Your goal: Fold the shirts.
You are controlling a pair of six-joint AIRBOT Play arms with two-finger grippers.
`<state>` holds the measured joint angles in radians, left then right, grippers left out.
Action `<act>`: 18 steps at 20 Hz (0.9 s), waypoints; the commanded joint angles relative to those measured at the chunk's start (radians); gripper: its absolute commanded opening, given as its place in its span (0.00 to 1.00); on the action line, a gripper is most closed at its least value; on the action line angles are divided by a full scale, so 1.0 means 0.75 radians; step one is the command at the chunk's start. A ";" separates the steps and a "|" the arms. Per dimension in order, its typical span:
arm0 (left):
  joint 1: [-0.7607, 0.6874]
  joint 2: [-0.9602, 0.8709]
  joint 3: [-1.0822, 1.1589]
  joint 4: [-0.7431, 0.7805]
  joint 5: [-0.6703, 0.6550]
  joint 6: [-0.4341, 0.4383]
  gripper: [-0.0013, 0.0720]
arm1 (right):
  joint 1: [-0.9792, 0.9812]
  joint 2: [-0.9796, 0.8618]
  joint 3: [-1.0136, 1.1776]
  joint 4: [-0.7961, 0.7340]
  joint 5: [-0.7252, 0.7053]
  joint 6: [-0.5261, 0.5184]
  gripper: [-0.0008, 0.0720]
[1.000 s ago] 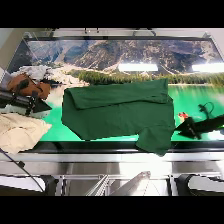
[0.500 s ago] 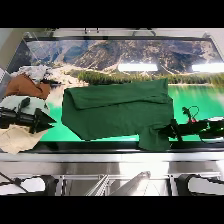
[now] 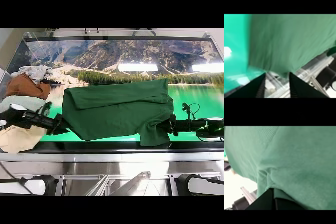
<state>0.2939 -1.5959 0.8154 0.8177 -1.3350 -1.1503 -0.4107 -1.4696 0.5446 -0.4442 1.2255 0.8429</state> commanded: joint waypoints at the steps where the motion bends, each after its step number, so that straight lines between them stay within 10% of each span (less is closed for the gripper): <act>1: -0.120 -0.124 0.095 -0.030 0.025 0.025 0.44 | 0.001 0.003 -0.001 0.016 0.049 -0.019 0.04; 2: -0.141 -0.138 0.126 -0.031 -0.004 0.034 0.41 | 0.001 0.009 -0.001 0.016 0.059 -0.027 0.04; 4: -0.150 -0.130 0.158 -0.032 -0.068 0.073 0.02 | -0.002 0.033 -0.001 0.015 0.082 -0.028 0.04; 18: 0.184 0.278 0.155 0.084 -0.485 0.070 0.04 | -0.418 0.458 0.003 -0.031 0.256 0.135 0.04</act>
<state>0.4129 -1.4265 0.9302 0.8150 -1.6356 -1.0977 -0.6865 -1.1751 0.5449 -0.4641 1.4048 0.9237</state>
